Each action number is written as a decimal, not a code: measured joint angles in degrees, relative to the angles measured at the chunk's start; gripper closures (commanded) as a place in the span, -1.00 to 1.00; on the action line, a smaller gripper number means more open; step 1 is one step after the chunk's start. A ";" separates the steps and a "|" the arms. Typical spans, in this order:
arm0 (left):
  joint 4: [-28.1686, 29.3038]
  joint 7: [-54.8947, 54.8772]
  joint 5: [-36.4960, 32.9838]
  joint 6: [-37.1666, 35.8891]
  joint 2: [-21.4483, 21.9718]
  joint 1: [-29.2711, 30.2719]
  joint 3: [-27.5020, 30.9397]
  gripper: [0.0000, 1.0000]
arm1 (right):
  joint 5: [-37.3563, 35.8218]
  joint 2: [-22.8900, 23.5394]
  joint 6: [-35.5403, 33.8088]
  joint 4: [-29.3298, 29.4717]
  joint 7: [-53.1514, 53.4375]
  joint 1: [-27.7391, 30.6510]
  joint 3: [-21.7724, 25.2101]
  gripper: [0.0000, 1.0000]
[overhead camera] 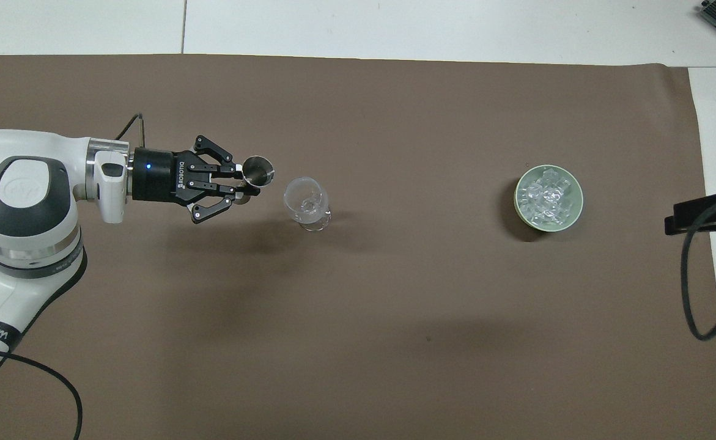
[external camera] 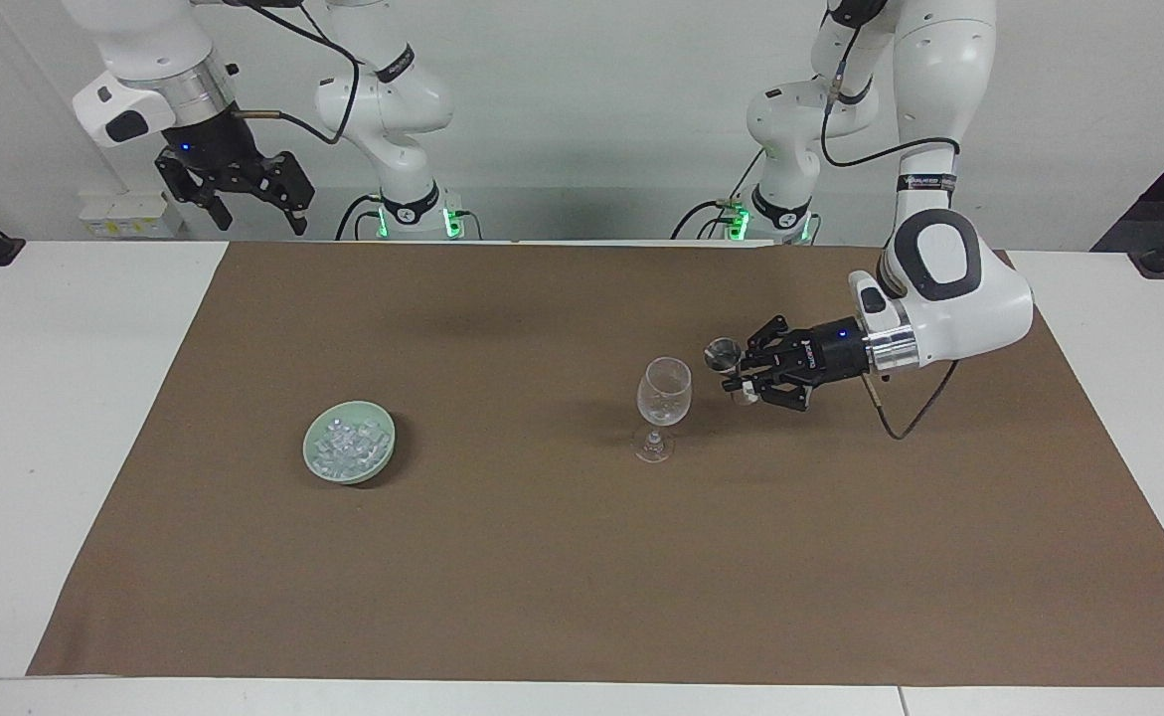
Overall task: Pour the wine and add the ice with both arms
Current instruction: 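Tilt the shot cup over the clear glass with the left gripper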
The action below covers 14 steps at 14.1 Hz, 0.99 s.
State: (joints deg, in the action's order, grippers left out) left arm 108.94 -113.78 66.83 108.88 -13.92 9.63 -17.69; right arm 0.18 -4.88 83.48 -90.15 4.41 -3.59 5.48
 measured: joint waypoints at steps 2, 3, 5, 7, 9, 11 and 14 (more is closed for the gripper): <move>0.00 1.16 -0.55 0.85 0.19 -0.61 -0.02 1.00 | 0.00 0.00 0.00 0.00 0.00 0.00 0.00 -1.00; 0.00 1.34 -0.60 1.38 0.34 -1.04 -0.01 1.00 | 0.00 0.00 0.00 0.00 0.00 0.00 0.00 -1.00; 0.00 1.48 -0.87 2.40 0.56 -1.90 -0.01 1.00 | 0.00 0.00 0.00 0.00 0.00 0.00 0.00 -1.00; 0.00 2.46 -1.73 3.44 0.75 -2.23 0.02 1.00 | 0.00 0.00 0.00 0.00 0.00 0.00 0.00 -1.00; 0.00 3.77 -3.20 3.91 1.21 -2.26 0.27 1.00 | 0.00 0.00 0.00 0.00 0.00 0.00 0.00 -1.00; 0.00 4.64 -3.70 3.94 1.66 -2.60 0.39 1.00 | 0.00 0.00 0.00 0.00 0.00 0.00 0.00 -1.00; -0.01 5.05 -4.22 4.48 1.93 -3.37 0.40 1.00 | 0.00 0.00 0.00 0.00 0.00 0.00 0.00 -1.00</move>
State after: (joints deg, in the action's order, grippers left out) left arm 108.93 -108.73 62.61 113.36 -11.99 6.27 -17.29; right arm 0.18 -4.88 83.48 -90.15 4.41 -3.59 5.48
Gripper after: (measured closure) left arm 0.780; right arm 0.000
